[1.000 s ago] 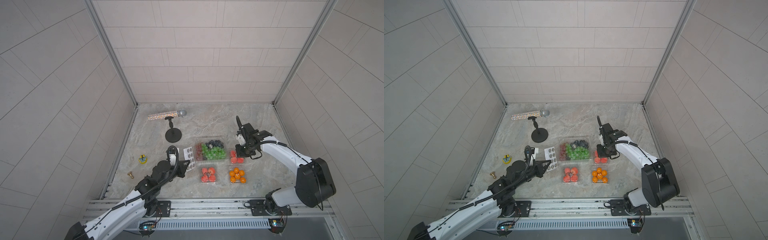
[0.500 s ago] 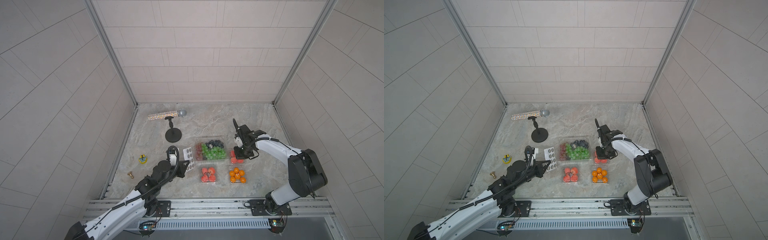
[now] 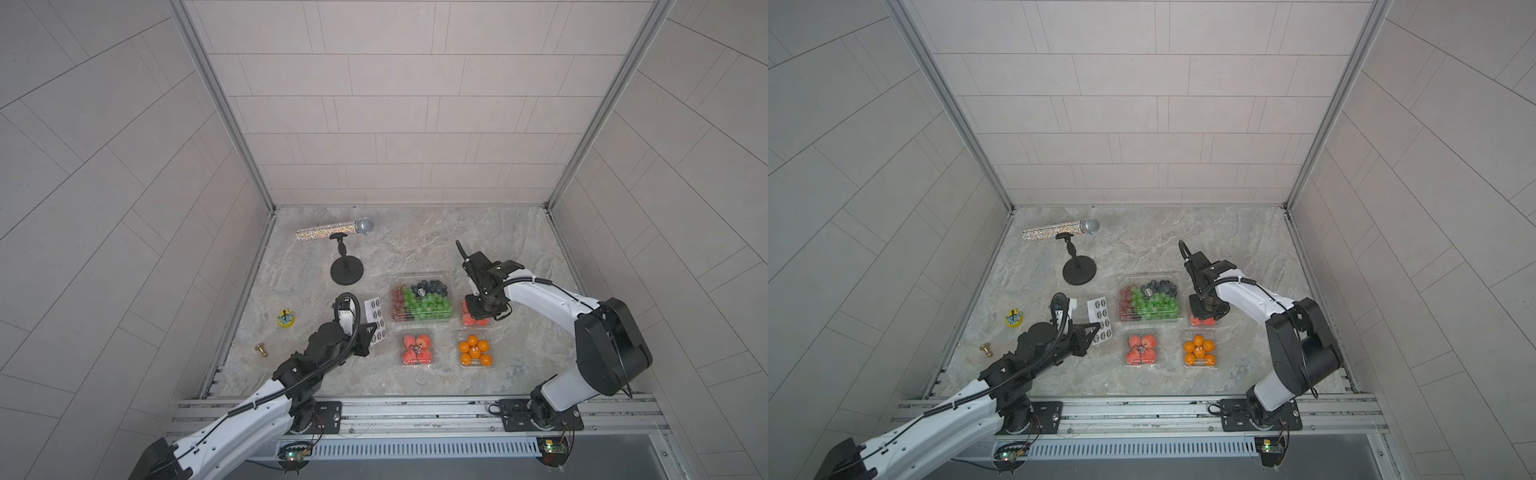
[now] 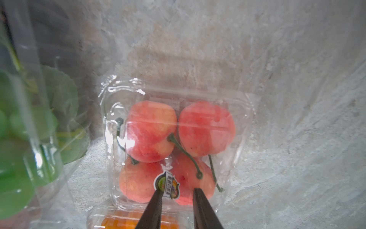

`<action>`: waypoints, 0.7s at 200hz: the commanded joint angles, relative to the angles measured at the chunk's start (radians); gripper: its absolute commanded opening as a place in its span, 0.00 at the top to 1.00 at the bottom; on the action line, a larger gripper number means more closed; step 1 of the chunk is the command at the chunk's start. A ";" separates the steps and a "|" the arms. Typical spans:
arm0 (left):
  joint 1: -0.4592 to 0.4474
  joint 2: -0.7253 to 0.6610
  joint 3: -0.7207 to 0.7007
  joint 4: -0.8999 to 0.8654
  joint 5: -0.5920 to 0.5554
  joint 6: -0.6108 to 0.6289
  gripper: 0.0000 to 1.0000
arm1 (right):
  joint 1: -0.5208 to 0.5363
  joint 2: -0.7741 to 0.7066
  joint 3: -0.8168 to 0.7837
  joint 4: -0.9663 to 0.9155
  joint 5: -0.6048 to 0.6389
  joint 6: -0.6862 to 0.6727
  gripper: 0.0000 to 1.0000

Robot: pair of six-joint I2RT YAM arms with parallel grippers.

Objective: Label fruit boxes
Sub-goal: Stick the label on the fruit box.

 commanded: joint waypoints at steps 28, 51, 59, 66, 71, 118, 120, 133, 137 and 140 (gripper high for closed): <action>0.002 0.029 0.001 -0.125 -0.131 -0.027 1.00 | 0.015 -0.035 0.024 -0.032 0.114 0.018 0.68; 0.003 0.056 -0.021 -0.090 -0.111 -0.055 1.00 | 0.018 -0.018 0.028 -0.012 0.081 0.006 0.69; 0.003 0.061 -0.021 -0.100 -0.109 -0.057 1.00 | 0.019 -0.015 0.024 -0.009 0.085 0.005 0.69; 0.003 0.062 -0.023 -0.106 -0.114 -0.061 1.00 | 0.019 -0.013 0.023 -0.003 0.094 0.003 0.69; 0.003 0.065 -0.028 -0.103 -0.115 -0.065 1.00 | 0.019 -0.009 0.024 0.000 0.104 0.004 0.69; 0.003 0.066 0.008 -0.225 -0.169 -0.053 0.85 | 0.025 0.031 0.023 0.006 0.129 0.007 0.71; 0.003 0.065 0.010 -0.232 -0.173 -0.053 0.84 | 0.025 0.031 0.022 0.006 0.130 0.008 0.71; 0.003 0.056 0.014 -0.263 -0.194 -0.051 0.80 | 0.025 0.035 0.021 0.013 0.129 0.004 0.71; 0.003 0.054 0.013 -0.263 -0.197 -0.052 0.80 | 0.025 0.035 0.021 0.015 0.126 0.004 0.72; 0.003 0.052 0.010 -0.261 -0.197 -0.052 0.80 | 0.025 0.035 0.021 0.018 0.124 0.005 0.72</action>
